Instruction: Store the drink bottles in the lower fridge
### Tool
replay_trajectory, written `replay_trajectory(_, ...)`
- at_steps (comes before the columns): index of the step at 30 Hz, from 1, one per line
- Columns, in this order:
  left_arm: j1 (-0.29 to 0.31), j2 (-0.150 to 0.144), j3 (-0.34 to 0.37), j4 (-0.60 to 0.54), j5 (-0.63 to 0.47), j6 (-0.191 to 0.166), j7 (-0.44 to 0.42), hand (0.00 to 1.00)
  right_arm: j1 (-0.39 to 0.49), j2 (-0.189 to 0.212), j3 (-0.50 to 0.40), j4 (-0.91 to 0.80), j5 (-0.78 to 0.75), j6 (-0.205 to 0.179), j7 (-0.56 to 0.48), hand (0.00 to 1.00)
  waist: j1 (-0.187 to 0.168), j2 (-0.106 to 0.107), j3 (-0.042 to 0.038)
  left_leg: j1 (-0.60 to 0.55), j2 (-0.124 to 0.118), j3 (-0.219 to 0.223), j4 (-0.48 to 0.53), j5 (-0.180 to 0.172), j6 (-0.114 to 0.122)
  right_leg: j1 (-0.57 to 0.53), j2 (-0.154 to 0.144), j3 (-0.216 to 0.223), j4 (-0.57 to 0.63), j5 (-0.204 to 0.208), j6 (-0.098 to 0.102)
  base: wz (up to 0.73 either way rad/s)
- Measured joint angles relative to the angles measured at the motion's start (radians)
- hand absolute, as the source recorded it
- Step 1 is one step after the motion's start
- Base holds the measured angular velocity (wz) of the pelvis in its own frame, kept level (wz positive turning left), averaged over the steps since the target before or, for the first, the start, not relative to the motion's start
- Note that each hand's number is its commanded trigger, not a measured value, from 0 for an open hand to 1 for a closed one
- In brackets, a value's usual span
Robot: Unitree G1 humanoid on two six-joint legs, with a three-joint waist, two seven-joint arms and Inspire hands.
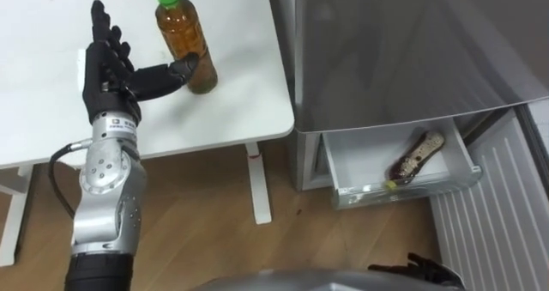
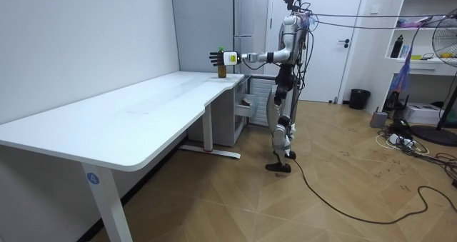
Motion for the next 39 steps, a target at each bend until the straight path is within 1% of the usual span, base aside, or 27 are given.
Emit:
replay_trajectory(6, -0.009, 0.0, 0.0, 0.003, -0.019, 0.028, -0.001, 0.0, 0.011, 0.0, -0.006, -0.022, -0.009, 0.015, -0.001, 0.0, 0.0, -0.001, -0.0009, 0.002, 0.0, 0.003, 0.0, 0.0, 0.0, -0.001, 0.0, 0.003, 0.0, 0.0, 0.0, -0.01)
replay_trajectory(8, -0.029, 0.0, 0.002, 0.009, -0.051, 0.042, -0.001, 0.0, 0.011, 0.0, -0.009, -0.025, -0.01, 0.023, -0.001, 0.0, 0.001, 0.0, -0.0007, 0.008, 0.001, 0.009, -0.002, 0.0, 0.0, 0.001, 0.001, 0.016, 0.0, 0.0, 0.0, -0.08)
replay_trajectory(10, -0.038, 0.0, 0.003, 0.013, -0.05, 0.045, -0.003, 0.0, 0.01, -0.001, -0.01, -0.03, -0.01, 0.027, -0.002, 0.0, 0.002, 0.002, -0.0011, 0.016, 0.002, 0.013, -0.008, 0.0, 0.0, 0.001, 0.002, 0.029, 0.005, 0.0, 0.0, -0.14)
replay_trajectory(14, -0.093, 0.001, 0.004, 0.055, -0.051, 0.055, -0.006, 0.0, 0.011, -0.001, -0.013, -0.033, -0.01, 0.027, -0.001, 0.0, 0.0, 0.003, -0.0008, 0.02, 0.002, 0.018, -0.007, 0.0, 0.0, 0.0, 0.002, 0.041, 0.01, 0.0, 0.0, -0.06)
replay_trajectory(16, -0.1, 0.002, 0.004, 0.067, -0.051, 0.057, -0.011, 0.0, 0.01, -0.001, -0.025, -0.031, -0.024, 0.028, -0.001, 0.0, 0.001, 0.006, 0.0004, 0.03, 0.004, 0.031, -0.012, 0.0, 0.0, 0.002, 0.005, 0.052, 0.012, 0.0, 0.0, -0.17)
replay_trajectory(17, -0.1, 0.005, 0.007, 0.081, -0.051, 0.058, -0.019, 0.0, 0.01, -0.001, -0.029, -0.032, -0.034, 0.027, -0.001, 0.0, 0.001, 0.01, -0.0012, 0.034, 0.006, 0.036, -0.017, 0.0, 0.0, 0.002, 0.006, 0.056, 0.012, 0.0, 0.0, -0.17)
replay_trajectory(19, -0.1, 0.009, 0.009, 0.094, -0.053, 0.064, -0.025, 0.0, 0.01, -0.001, -0.041, -0.033, -0.039, 0.028, 0.0, 0.0, -0.006, 0.014, 0.0001, 0.033, 0.006, 0.036, -0.017, 0.0, 0.0, 0.001, 0.006, 0.054, 0.012, 0.001, -0.001, -0.03)
replay_trajectory(22, -0.101, 0.014, 0.013, 0.117, -0.053, 0.065, -0.028, 0.0, 0.012, -0.004, -0.05, -0.031, -0.063, 0.029, -0.001, 0.0, -0.02, 0.02, -0.0021, 0.033, 0.008, 0.036, -0.016, 0.0, 0.0, 0.001, 0.008, 0.054, 0.012, 0.001, -0.002, 0.0)
replay_trajectory(25, -0.101, 0.015, 0.015, 0.128, -0.052, 0.065, -0.029, 0.0, 0.012, -0.004, -0.058, -0.031, -0.077, 0.028, -0.003, 0.0, -0.023, 0.024, -0.0036, 0.035, 0.008, 0.039, -0.018, 0.0, 0.0, 0.001, 0.009, 0.059, 0.011, 0.001, -0.002, -0.01)
replay_trajectory(28, -0.11, 0.015, 0.017, 0.137, -0.052, 0.066, -0.033, 0.0, 0.01, -0.004, -0.058, -0.031, -0.083, 0.028, -0.006, 0.0, -0.024, 0.025, -0.0031, 0.036, 0.008, 0.04, -0.019, 0.0, 0.0, 0.0, 0.009, 0.072, 0.011, 0.001, -0.002, -0.03)
replay_trajectory(31, -0.133, 0.018, 0.023, 0.171, -0.051, 0.066, -0.041, 0.0, 0.011, -0.004, -0.057, -0.028, -0.085, 0.03, -0.014, 0.0, -0.023, 0.025, -0.0026, 0.037, 0.008, 0.04, -0.019, 0.0, 0.0, 0.0, 0.01, 0.079, 0.011, 0.001, -0.002, 0.0)
replay_trajectory(33, -0.135, 0.02, 0.023, 0.174, -0.052, 0.066, -0.041, 0.0, 0.012, -0.004, -0.057, -0.027, -0.086, 0.038, -0.021, 0.0, -0.023, 0.024, -0.0022, 0.037, 0.008, 0.041, -0.019, 0.0, 0.0, 0.0, 0.01, 0.081, 0.011, 0.001, -0.002, 0.0)
replay_trajectory(34, -0.137, 0.02, 0.023, 0.174, -0.052, 0.067, -0.041, 0.0, 0.012, -0.004, -0.057, -0.027, -0.087, 0.048, -0.023, 0.0, -0.023, 0.024, -0.002, 0.036, 0.008, 0.042, -0.02, 0.0, 0.0, -0.002, 0.011, 0.082, 0.011, 0.001, -0.002, 0.0)
replay_trajectory(37, -0.145, 0.025, 0.023, 0.174, -0.051, 0.086, -0.044, 0.0, 0.013, -0.005, -0.057, -0.027, -0.087, 0.056, -0.025, 0.0, -0.021, 0.024, -0.0015, 0.036, 0.008, 0.043, -0.023, 0.0, -0.001, -0.004, 0.011, 0.082, 0.009, 0.001, -0.002, 0.0)
replay_trajectory(39, -0.147, 0.029, 0.023, 0.174, -0.052, 0.09, -0.048, 0.0, 0.012, -0.006, -0.056, -0.026, -0.087, 0.062, -0.029, 0.0, -0.021, 0.024, -0.0015, 0.035, 0.008, 0.043, -0.023, 0.0, -0.001, -0.006, 0.011, 0.082, 0.008, 0.001, -0.002, 0.0)
